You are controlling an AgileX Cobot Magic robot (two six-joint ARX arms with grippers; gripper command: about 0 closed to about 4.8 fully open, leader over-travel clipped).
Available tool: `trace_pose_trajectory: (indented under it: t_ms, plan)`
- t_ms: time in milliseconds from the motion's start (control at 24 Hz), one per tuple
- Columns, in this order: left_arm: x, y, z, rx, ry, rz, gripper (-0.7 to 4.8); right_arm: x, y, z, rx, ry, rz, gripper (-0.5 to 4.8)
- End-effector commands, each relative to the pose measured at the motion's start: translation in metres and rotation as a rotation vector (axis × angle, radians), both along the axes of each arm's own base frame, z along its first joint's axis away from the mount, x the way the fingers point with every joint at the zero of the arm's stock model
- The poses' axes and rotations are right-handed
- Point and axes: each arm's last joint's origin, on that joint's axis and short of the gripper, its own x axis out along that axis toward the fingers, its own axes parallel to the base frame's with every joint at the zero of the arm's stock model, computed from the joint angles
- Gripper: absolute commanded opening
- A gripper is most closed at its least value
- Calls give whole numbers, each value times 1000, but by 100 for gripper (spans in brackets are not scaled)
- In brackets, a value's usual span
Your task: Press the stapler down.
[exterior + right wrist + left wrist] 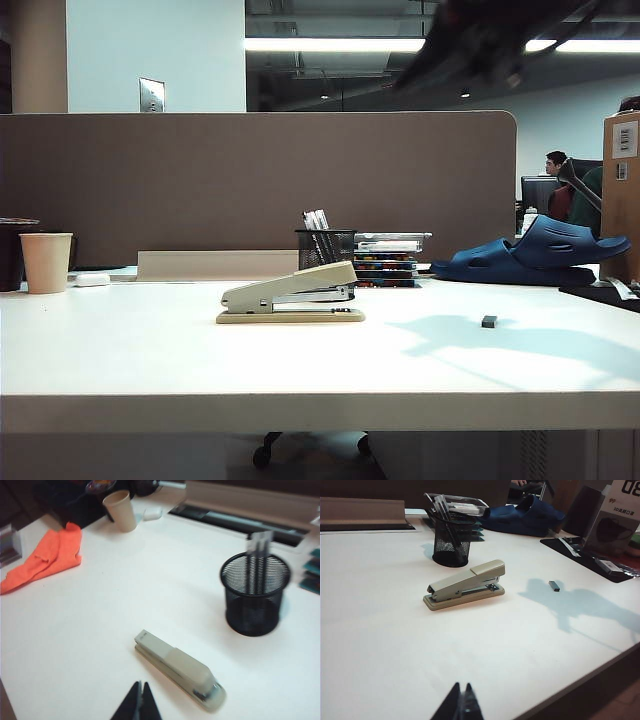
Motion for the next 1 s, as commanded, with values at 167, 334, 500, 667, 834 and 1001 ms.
trace_pose_trajectory:
  t_ms: [167, 334, 500, 667, 834, 1001]
  plan:
    - [0, 0, 2, 4, -15, 8, -5, 28, 32, -31, 0, 32, 72, -9]
    - [0, 0, 2, 4, -14, 8, -5, 42, 42, -53, -9, 57, 80, -9]
    - [0, 0, 2, 4, -14, 8, -5, 55, 48, -68, -3, 94, 72, -9]
    - [0, 0, 2, 4, -14, 8, -5, 69, 54, -86, -17, 133, 70, -9]
    - [0, 0, 2, 4, -15, 8, -5, 76, 56, -108, -34, 193, 48, -9]
    - [0, 0, 2, 4, -14, 8, -5, 79, 57, -118, -44, 209, 40, -9]
